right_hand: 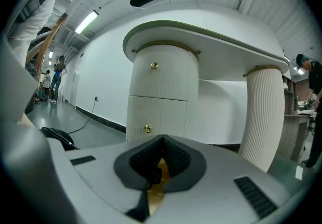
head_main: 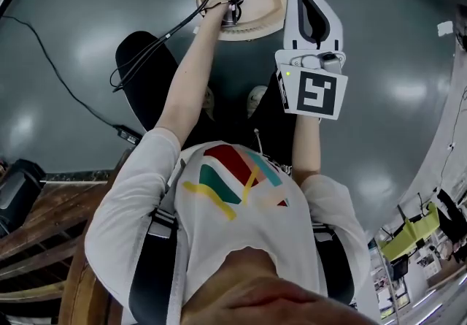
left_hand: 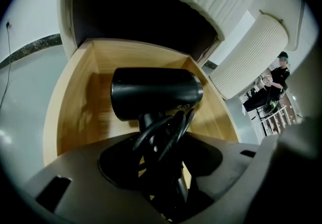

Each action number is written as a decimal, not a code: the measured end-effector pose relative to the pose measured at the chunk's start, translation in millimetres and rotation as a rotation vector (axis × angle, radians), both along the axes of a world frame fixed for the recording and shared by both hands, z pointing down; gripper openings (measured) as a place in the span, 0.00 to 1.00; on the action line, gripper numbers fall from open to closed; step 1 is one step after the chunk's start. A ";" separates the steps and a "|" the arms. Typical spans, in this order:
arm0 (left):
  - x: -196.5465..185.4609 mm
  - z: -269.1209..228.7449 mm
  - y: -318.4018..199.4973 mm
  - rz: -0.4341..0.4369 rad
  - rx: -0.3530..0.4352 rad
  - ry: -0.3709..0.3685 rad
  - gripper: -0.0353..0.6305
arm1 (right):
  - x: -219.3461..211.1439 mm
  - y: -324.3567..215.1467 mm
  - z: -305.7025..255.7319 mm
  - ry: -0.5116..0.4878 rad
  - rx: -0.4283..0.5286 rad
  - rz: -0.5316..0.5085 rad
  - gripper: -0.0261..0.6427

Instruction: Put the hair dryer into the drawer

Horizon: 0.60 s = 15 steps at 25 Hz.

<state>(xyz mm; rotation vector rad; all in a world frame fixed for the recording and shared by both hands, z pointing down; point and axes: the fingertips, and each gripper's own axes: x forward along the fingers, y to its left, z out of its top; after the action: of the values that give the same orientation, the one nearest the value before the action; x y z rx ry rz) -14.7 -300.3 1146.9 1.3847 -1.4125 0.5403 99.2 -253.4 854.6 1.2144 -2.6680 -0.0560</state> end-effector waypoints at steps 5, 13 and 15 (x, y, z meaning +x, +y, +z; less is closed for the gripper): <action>2.1 13.0 -5.4 0.005 -0.016 0.010 0.39 | -10.2 4.8 -2.8 -0.015 0.022 -0.012 0.05; -2.1 25.9 -7.3 0.007 -0.045 -0.024 0.39 | -22.0 11.9 4.5 -0.020 -0.003 -0.048 0.05; -2.2 26.6 -9.4 0.006 -0.036 -0.031 0.39 | -25.6 14.0 5.8 -0.028 -0.011 -0.056 0.05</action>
<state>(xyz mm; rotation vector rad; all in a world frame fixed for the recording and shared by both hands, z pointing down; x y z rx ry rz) -16.9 -309.7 1173.5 1.3575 -1.4176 0.5907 73.6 -239.5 860.4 1.1453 -2.7228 -0.0335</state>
